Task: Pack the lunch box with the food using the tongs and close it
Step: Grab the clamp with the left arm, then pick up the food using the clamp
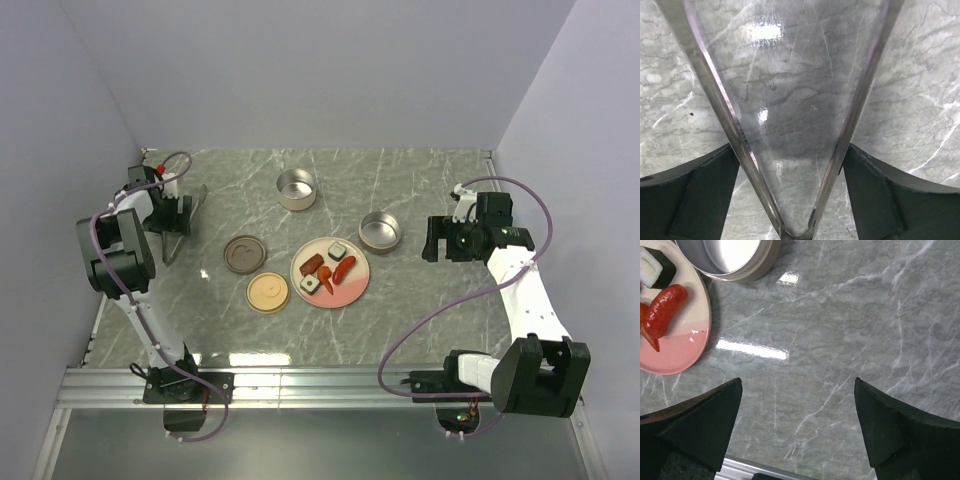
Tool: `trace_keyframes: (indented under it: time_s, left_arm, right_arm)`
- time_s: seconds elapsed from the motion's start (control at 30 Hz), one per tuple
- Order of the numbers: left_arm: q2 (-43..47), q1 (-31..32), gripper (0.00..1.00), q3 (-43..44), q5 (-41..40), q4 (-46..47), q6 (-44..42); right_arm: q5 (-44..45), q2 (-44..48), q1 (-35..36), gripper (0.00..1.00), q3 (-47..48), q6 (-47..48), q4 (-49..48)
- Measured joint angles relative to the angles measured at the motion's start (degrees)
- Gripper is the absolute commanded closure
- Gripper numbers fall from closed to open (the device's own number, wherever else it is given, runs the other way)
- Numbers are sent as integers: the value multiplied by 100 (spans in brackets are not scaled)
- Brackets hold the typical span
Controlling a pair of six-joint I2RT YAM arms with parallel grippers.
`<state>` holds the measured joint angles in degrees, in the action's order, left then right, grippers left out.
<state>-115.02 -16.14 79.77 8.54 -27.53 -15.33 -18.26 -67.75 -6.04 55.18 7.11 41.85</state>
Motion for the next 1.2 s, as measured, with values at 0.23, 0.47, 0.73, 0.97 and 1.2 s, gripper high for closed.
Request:
trace_keyframes:
  time_s: [0.23, 0.47, 0.73, 0.97, 1.2]
  left_arm:
    - [17, 2, 33, 4, 81, 4, -2]
    - [98, 118, 44, 107, 553, -549, 22]
    - [706, 459, 50, 413, 1106, -1287, 138]
    - [1241, 973, 49, 944, 1729, -1823, 293]
    - [1572, 1172, 48, 1163, 2557, -2380, 345]
  right_arm:
    - [-20, 13, 0, 0, 0, -2, 2]
    - [-61, 114, -2, 0, 0, 4, 7]
    - [-232, 153, -2, 0, 199, 114, 144]
    - [-407, 164, -2, 0, 800, 365, 229]
    - [-435, 162, -2, 0, 1517, 785, 299]
